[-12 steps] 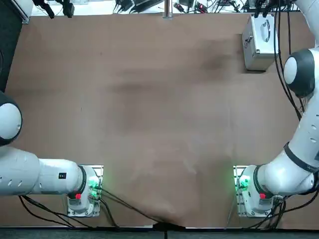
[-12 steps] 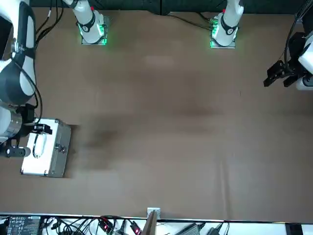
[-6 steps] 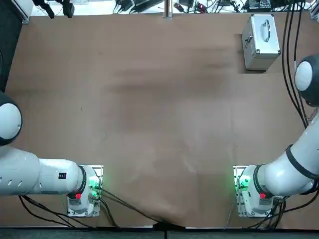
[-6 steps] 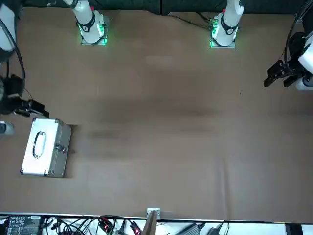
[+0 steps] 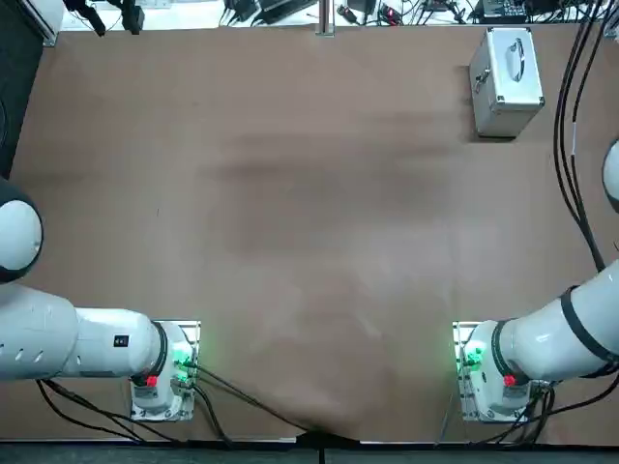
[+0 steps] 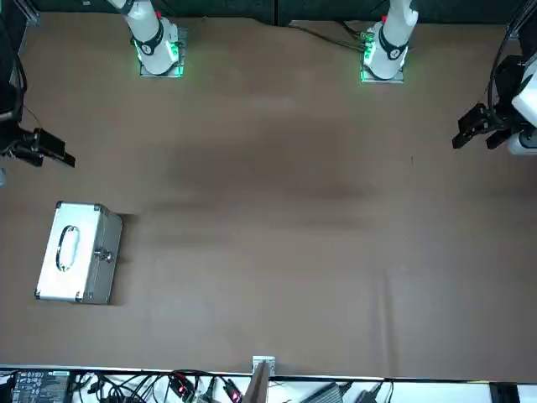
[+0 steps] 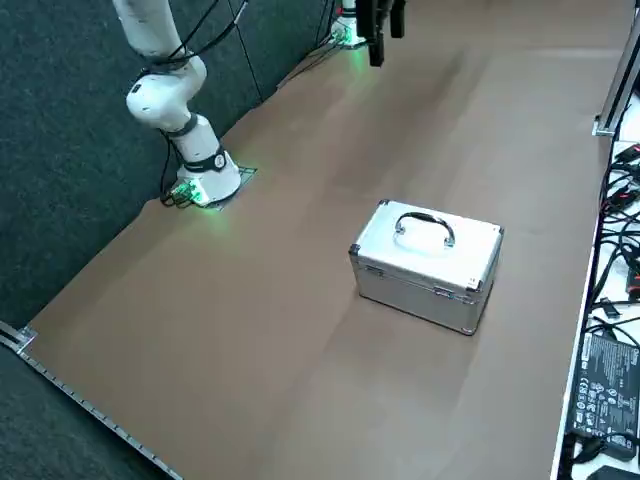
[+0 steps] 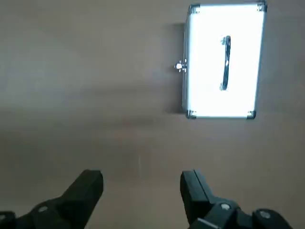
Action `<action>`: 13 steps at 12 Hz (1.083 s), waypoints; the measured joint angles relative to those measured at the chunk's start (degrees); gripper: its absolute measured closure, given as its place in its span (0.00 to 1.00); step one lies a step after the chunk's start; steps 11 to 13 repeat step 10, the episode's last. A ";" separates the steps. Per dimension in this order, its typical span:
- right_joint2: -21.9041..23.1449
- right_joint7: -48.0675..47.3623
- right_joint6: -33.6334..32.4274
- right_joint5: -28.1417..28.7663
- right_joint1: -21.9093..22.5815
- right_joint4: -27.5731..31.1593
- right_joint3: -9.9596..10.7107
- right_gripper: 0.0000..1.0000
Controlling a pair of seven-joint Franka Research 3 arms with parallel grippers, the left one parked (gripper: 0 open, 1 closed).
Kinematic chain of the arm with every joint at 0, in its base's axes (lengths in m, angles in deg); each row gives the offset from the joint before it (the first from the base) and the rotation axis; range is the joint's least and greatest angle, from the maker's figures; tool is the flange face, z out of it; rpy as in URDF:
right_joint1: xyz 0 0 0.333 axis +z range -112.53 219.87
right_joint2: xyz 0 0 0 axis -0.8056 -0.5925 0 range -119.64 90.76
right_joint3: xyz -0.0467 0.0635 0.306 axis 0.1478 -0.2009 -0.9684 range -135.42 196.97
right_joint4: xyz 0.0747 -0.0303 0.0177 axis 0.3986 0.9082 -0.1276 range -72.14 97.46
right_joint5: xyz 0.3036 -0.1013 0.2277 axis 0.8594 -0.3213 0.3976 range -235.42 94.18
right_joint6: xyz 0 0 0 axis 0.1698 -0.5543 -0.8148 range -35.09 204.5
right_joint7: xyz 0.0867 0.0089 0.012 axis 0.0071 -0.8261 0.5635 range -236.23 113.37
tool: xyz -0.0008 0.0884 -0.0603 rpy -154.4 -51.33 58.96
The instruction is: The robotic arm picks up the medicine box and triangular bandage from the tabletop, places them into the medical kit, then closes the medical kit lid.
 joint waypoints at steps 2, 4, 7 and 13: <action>2.70 -1.79 -0.01 -1.05 0.07 2.58 -0.50 0.00; 5.82 -4.15 0.05 -4.29 -1.50 5.91 -4.46 0.00; 11.33 -5.76 0.80 -6.11 -5.90 12.92 -10.62 0.00; 15.26 -5.71 1.34 -6.16 -7.14 17.64 -11.26 0.00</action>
